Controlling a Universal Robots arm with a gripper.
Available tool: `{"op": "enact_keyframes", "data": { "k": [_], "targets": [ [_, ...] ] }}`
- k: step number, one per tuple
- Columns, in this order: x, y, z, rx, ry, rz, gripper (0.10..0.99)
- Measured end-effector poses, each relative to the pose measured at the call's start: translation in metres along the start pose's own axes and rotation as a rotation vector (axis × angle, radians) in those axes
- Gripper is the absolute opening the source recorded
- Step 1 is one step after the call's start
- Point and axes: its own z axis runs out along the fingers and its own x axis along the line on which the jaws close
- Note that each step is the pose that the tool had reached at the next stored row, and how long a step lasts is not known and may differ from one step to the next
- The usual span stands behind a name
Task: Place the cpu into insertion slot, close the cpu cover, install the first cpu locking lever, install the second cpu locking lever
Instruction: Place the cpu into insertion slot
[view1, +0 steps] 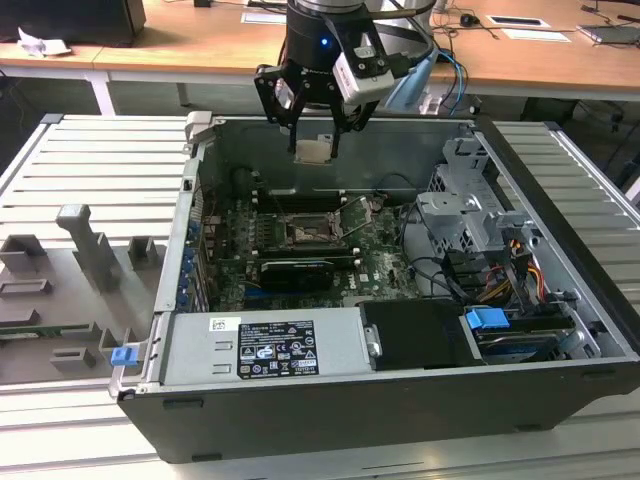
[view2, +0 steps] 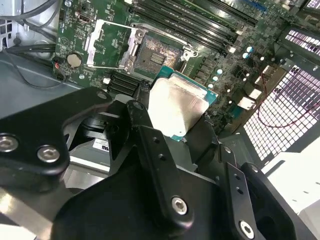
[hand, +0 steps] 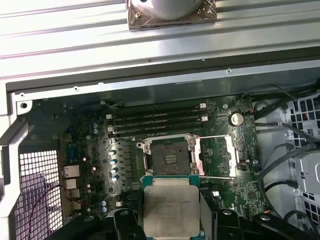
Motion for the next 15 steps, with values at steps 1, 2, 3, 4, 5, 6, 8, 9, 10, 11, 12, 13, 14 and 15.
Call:
{"op": "enact_keyframes", "data": {
  "k": [1, 2, 3, 4, 5, 6, 8, 9, 10, 11, 12, 13, 14, 15],
  "targets": [
    [0.0, 0.0, 0.0001, 0.0, -0.001, 0.011, 0.541],
    [0.0, 0.0, 0.0002, 0.0, -0.0018, 0.021, 0.541],
    [-0.0002, 0.0, 0.0004, -0.001, -0.0024, 0.026, 0.541],
    [-0.0004, 0.0, 0.0007, -0.001, -0.0026, 0.03, 0.541],
    [-0.0004, 0.0, 0.0012, -0.001, -0.0027, 0.031, 0.541],
    [-0.0004, -0.0001, 0.0015, 0.0, -0.0027, 0.031, 0.541],
    [-0.0006, -0.0002, 0.0028, 0.0, -0.0026, 0.031, 0.541],
    [-0.0006, -0.0002, 0.0028, 0.0, -0.0021, 0.032, 0.541],
    [-0.0006, -0.0002, 0.0028, 0.0, -0.0021, 0.034, 0.541],
    [-0.0006, -0.0002, 0.0029, 0.0, -0.0026, 0.039, 0.541],
    [-0.0006, -0.0002, 0.003, 0.0, -0.0029, 0.043, 0.541],
    [-0.0006, -0.0002, 0.003, 0.0, -0.0033, 0.047, 0.541],
    [-0.0006, -0.0002, 0.0032, 0.0, -0.0041, 0.057, 0.541],
    [-0.0006, -0.0002, 0.0032, 0.0, -0.0048, 0.065, 0.541]
  ]
}}
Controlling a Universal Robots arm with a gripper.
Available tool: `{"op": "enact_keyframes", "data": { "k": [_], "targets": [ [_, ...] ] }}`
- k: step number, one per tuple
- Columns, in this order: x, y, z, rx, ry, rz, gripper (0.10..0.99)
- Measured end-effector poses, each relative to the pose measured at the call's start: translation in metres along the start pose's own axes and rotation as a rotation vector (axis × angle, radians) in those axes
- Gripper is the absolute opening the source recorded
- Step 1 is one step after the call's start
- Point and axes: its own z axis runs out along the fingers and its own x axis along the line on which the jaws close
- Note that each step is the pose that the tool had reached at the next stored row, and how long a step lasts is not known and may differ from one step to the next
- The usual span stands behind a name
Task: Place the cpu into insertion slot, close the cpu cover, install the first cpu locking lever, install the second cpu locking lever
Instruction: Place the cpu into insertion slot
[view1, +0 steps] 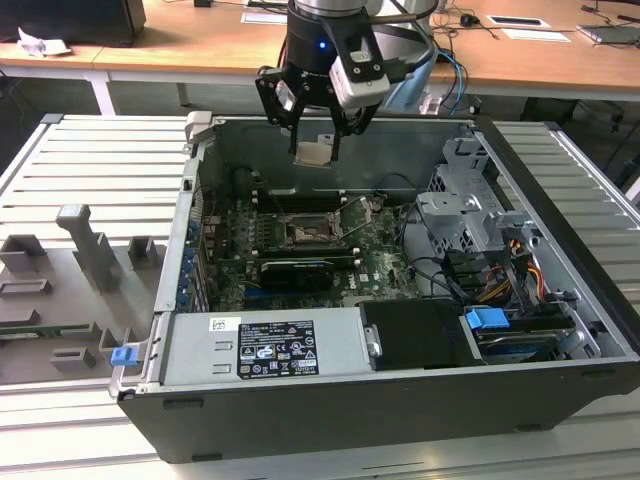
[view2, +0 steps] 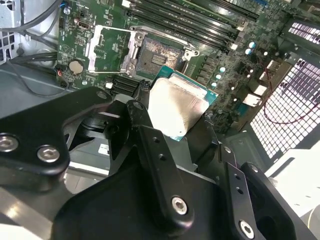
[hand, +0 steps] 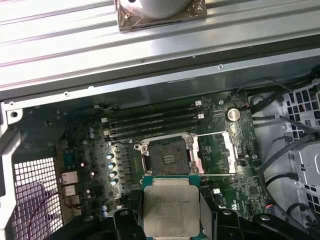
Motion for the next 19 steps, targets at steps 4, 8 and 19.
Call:
{"op": "enact_keyframes", "data": {
  "k": [4, 8, 19],
  "targets": [
    [0.0, 0.0, 0.0005, -0.001, -0.0026, 0.03, 0.541],
    [0.0, -0.0001, 0.0009, -0.001, -0.006, 0.07, 0.541],
    [0.0, -0.0002, 0.0019, -0.003, -0.0141, 0.167, 0.541]
  ]
}}
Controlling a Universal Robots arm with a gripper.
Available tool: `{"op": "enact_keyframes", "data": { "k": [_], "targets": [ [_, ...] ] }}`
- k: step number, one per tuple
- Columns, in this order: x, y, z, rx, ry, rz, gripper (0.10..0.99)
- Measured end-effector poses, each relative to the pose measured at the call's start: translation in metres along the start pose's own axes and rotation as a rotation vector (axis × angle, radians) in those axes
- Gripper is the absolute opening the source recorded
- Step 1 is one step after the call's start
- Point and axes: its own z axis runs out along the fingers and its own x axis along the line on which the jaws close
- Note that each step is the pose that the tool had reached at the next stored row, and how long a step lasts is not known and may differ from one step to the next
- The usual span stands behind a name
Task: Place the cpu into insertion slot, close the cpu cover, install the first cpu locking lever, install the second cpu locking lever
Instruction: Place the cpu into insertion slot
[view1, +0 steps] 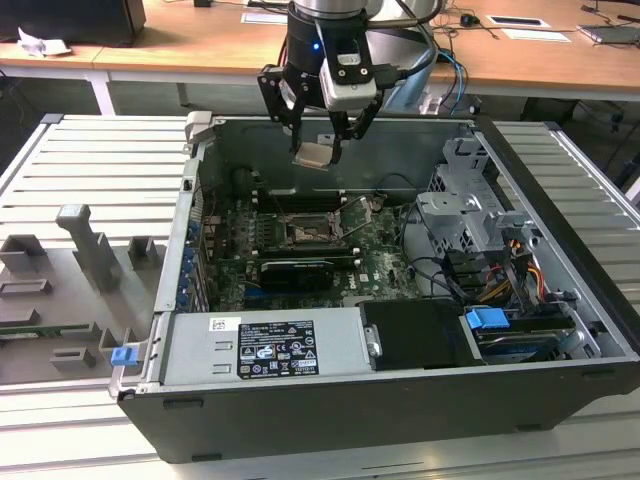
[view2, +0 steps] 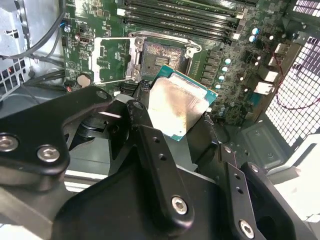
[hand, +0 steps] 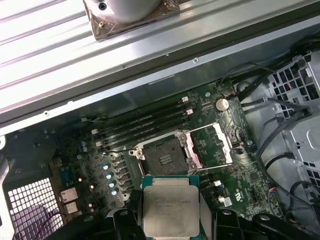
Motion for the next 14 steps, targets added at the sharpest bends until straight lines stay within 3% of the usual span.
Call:
{"op": "enact_keyframes", "data": {
  "k": [14],
  "targets": [
    [-0.0001, 0.0, 0.0012, -0.004, -0.0174, 0.207, 0.541]
  ]
}}
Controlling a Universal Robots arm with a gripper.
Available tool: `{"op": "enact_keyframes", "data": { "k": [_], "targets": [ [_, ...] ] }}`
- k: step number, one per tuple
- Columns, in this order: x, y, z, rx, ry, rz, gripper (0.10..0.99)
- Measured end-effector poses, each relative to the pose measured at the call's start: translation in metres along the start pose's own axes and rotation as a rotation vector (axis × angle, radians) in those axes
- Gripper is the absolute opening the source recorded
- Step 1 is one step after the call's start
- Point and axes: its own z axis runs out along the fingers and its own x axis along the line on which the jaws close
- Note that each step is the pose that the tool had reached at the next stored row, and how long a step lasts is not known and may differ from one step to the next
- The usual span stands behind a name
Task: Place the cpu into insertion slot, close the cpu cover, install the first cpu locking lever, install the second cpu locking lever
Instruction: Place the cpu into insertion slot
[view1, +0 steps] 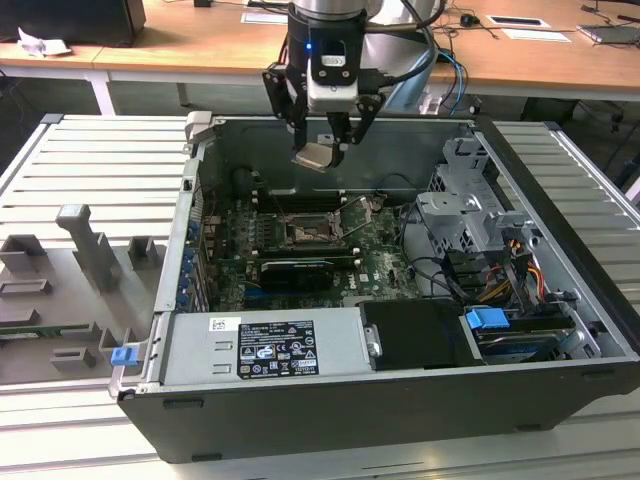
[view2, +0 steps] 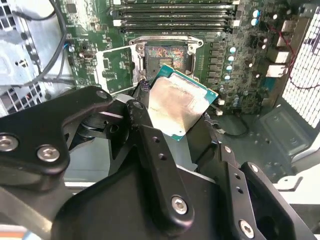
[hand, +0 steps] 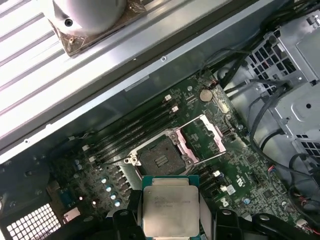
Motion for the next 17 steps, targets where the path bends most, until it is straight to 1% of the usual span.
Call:
{"op": "enact_keyframes", "data": {
  "k": [2, 8, 9, 15, 17],
  "targets": [
    [-0.0001, 0.0, 0.0007, -0.001, -0.0041, 0.049, 0.541],
    [-0.0001, -0.0003, 0.0036, -0.001, -0.0053, 0.063, 0.541],
    [-0.0002, -0.0004, 0.0041, -0.001, -0.0062, 0.073, 0.541],
    [-0.0002, -0.0006, 0.0071, -0.004, -0.0166, 0.197, 0.541],
    [-0.0003, -0.0006, 0.0075, -0.004, -0.0189, 0.224, 0.541]
  ]
}}
